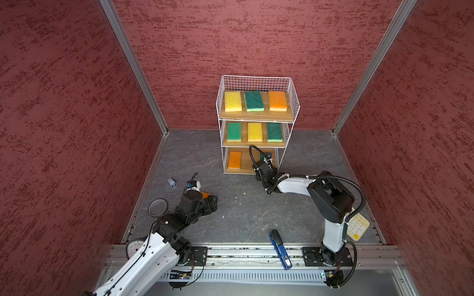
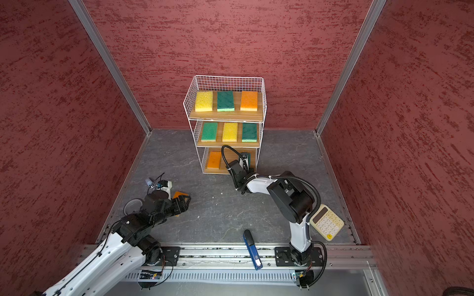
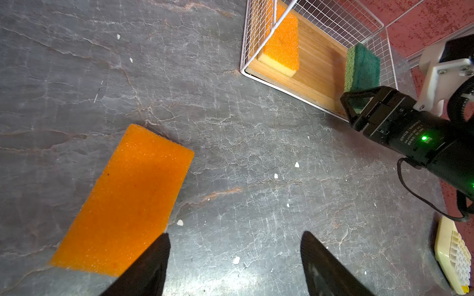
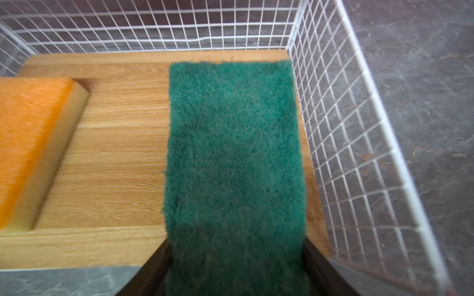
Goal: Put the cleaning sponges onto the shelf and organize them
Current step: 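Lower the green sponge onto the bottom shelf and open the right gripper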
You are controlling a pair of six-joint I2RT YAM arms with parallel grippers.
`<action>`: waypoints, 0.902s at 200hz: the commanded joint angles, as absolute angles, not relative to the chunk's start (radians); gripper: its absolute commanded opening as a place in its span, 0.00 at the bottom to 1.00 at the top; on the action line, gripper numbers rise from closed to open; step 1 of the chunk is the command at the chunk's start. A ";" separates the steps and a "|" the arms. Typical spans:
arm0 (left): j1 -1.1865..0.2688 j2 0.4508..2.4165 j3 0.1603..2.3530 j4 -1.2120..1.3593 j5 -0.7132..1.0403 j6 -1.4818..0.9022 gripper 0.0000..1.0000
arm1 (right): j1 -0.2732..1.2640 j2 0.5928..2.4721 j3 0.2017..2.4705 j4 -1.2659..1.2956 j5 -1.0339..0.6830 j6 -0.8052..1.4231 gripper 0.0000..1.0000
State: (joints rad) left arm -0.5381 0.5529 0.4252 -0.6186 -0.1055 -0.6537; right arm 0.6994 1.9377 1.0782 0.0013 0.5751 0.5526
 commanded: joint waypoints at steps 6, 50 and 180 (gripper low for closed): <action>-0.538 0.566 0.423 -0.567 -0.100 -0.614 0.80 | 0.679 1.985 1.125 0.045 0.631 0.537 0.66; -0.537 0.597 0.426 -0.554 -0.091 -0.606 0.81 | 0.669 2.003 1.130 0.055 0.659 0.532 0.66; -0.538 0.661 0.388 -0.481 -0.068 -0.643 0.80 | 0.643 2.049 1.161 0.063 0.650 0.527 0.75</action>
